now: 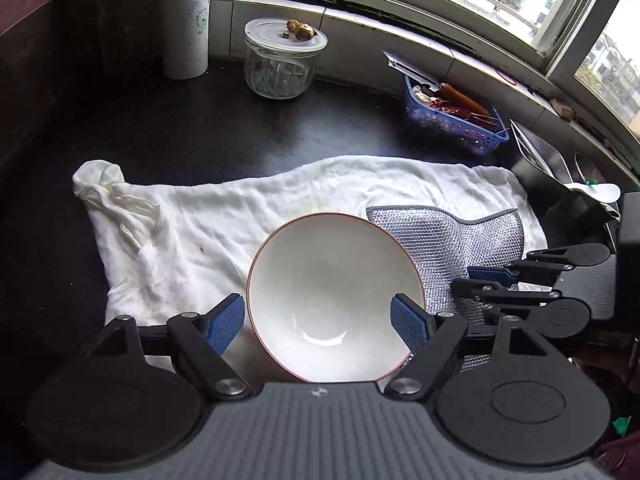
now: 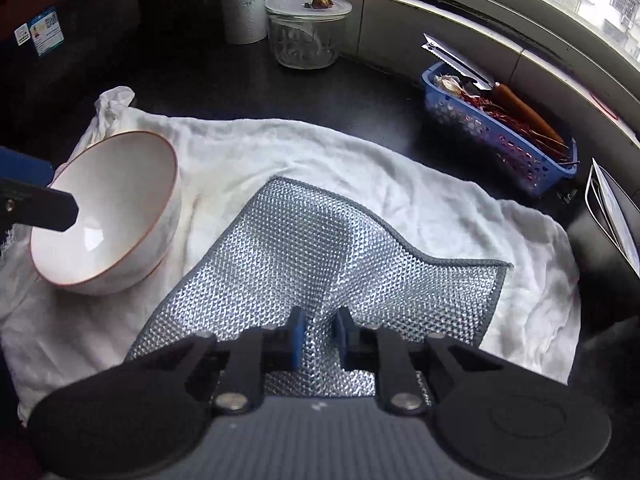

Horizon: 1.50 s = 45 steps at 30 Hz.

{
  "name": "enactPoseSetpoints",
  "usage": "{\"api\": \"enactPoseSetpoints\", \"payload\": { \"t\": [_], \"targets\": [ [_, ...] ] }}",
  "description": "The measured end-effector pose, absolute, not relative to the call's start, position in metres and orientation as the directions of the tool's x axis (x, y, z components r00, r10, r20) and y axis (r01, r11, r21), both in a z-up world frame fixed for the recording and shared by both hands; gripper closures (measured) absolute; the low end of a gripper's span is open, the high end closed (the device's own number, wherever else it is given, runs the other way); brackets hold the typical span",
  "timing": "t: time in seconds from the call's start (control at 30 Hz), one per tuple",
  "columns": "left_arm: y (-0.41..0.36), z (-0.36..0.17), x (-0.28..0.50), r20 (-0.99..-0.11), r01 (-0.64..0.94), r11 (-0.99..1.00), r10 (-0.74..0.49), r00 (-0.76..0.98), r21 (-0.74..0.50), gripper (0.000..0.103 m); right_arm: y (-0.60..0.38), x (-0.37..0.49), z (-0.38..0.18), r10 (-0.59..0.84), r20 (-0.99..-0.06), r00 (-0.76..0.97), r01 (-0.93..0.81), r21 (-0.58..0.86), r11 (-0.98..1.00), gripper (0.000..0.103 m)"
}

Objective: Clean bowl
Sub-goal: 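Grasp the grey mesh pad with the right gripper and lift it, then grasp the white bowl rim with the left gripper while the right gripper brings the mesh pad inside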

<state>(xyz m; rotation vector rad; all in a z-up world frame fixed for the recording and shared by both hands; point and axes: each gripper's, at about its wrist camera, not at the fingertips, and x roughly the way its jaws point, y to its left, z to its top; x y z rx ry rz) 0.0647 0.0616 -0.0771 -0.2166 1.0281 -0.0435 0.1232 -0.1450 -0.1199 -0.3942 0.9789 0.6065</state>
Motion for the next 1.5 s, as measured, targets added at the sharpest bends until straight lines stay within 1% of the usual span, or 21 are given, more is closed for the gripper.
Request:
{"api": "enactPoseSetpoints", "payload": {
  "t": [0.23,0.3,0.37,0.4,0.43,0.53,0.6,0.7,0.77,0.9,0.97,1.03,1.07,1.1,1.13,1.17,1.23,1.27,1.3,1.4,1.5],
  "targets": [
    [0.066,-0.075,0.060,-0.844,-0.086,0.976,-0.125,0.521,-0.198,0.023,-0.151,0.103,-0.099,0.365,-0.805,0.468,-0.760,-0.155,0.631,0.092],
    [0.066,-0.075,0.058,-0.846,-0.089,0.976,-0.127,0.517,-0.201,0.023,-0.153,0.097,-0.093,0.390,-0.787,0.478,-0.789,-0.190,0.584,0.090],
    [0.066,-0.075,0.056,-0.848,-0.091,0.975,-0.129,0.514,-0.204,0.023,-0.151,0.096,-0.095,0.432,-0.799,0.419,-0.828,-0.141,0.542,0.080],
    [0.065,-0.075,0.055,-0.848,-0.087,0.975,-0.131,0.513,-0.204,0.023,-0.149,0.099,-0.097,0.441,-0.807,0.393,-0.821,-0.093,0.563,0.066],
    [0.065,-0.074,0.054,-0.847,-0.082,0.976,-0.133,0.515,-0.203,0.023,-0.148,0.102,-0.100,0.450,-0.813,0.371,-0.809,-0.044,0.586,0.056],
    [0.065,-0.071,0.049,-0.843,-0.068,0.977,-0.139,0.520,-0.203,0.023,-0.151,0.112,-0.108,0.420,-0.833,0.361,-0.696,0.059,0.716,0.045],
    [0.066,-0.070,0.046,-0.843,-0.055,0.978,-0.144,0.518,-0.201,0.023,-0.156,0.114,-0.112,0.392,-0.842,0.370,-0.604,0.103,0.790,0.043],
    [0.067,-0.070,0.043,-0.845,-0.036,0.980,-0.152,0.512,-0.197,0.023,-0.160,0.106,-0.111,0.348,-0.838,0.421,-0.492,0.111,0.863,0.038],
    [0.069,-0.069,0.040,-0.846,-0.012,0.981,-0.161,0.508,-0.194,0.023,-0.164,0.102,-0.110,0.326,-0.835,0.443,-0.414,0.132,0.901,0.038],
    [0.074,-0.068,0.037,-0.843,0.025,0.981,-0.178,0.507,-0.192,0.023,-0.165,0.101,-0.109,0.339,-0.816,0.468,-0.298,0.216,0.930,0.038],
    [0.076,-0.068,0.035,-0.842,0.042,0.981,-0.186,0.506,-0.191,0.023,-0.164,0.102,-0.111,0.343,-0.805,0.483,-0.270,0.236,0.934,0.044],
    [0.078,-0.067,0.033,-0.841,0.058,0.980,-0.192,0.505,-0.189,0.023,-0.160,0.101,-0.113,0.340,-0.796,0.500,-0.252,0.242,0.937,0.059],
    [0.080,-0.067,0.030,-0.841,0.067,0.980,-0.195,0.505,-0.188,0.023,-0.159,0.102,-0.115,0.344,-0.796,0.498,-0.241,0.254,0.937,0.063],
    [0.081,-0.066,0.029,-0.840,0.071,0.980,-0.198,0.504,-0.188,0.023,-0.159,0.103,-0.117,0.348,-0.796,0.494,-0.231,0.266,0.936,0.070],
    [0.083,-0.066,0.028,-0.839,0.076,0.979,-0.202,0.506,-0.190,0.023,-0.160,0.103,-0.120,0.352,-0.798,0.490,-0.204,0.287,0.936,0.075],
    [0.085,-0.065,0.027,-0.837,0.080,0.978,-0.206,0.507,-0.192,0.023,-0.163,0.102,-0.120,0.351,-0.795,0.495,-0.178,0.302,0.936,0.078],
    [0.088,-0.065,0.025,-0.832,0.088,0.976,-0.214,0.512,-0.198,0.023,-0.167,0.099,-0.120,0.350,-0.786,0.509,-0.143,0.324,0.935,0.090],
    [0.090,-0.064,0.024,-0.829,0.091,0.975,-0.219,0.514,-0.202,0.023,-0.169,0.097,-0.118,0.358,-0.779,0.515,-0.140,0.335,0.932,0.092],
    [0.091,-0.064,0.023,-0.826,0.094,0.974,-0.225,0.517,-0.206,0.023,-0.170,0.095,-0.116,0.367,-0.770,0.522,-0.139,0.347,0.927,0.097],
    [0.094,-0.064,0.020,-0.811,0.113,0.966,-0.257,0.526,-0.233,0.023,-0.174,0.090,-0.105,0.374,-0.753,0.541,-0.147,0.353,0.924,0.099],
    [0.101,-0.062,0.018,-0.774,0.107,0.954,-0.291,0.563,-0.281,0.023,-0.173,0.079,-0.071,0.342,-0.702,0.625,-0.225,0.258,0.940,0.099]
  ]
}}
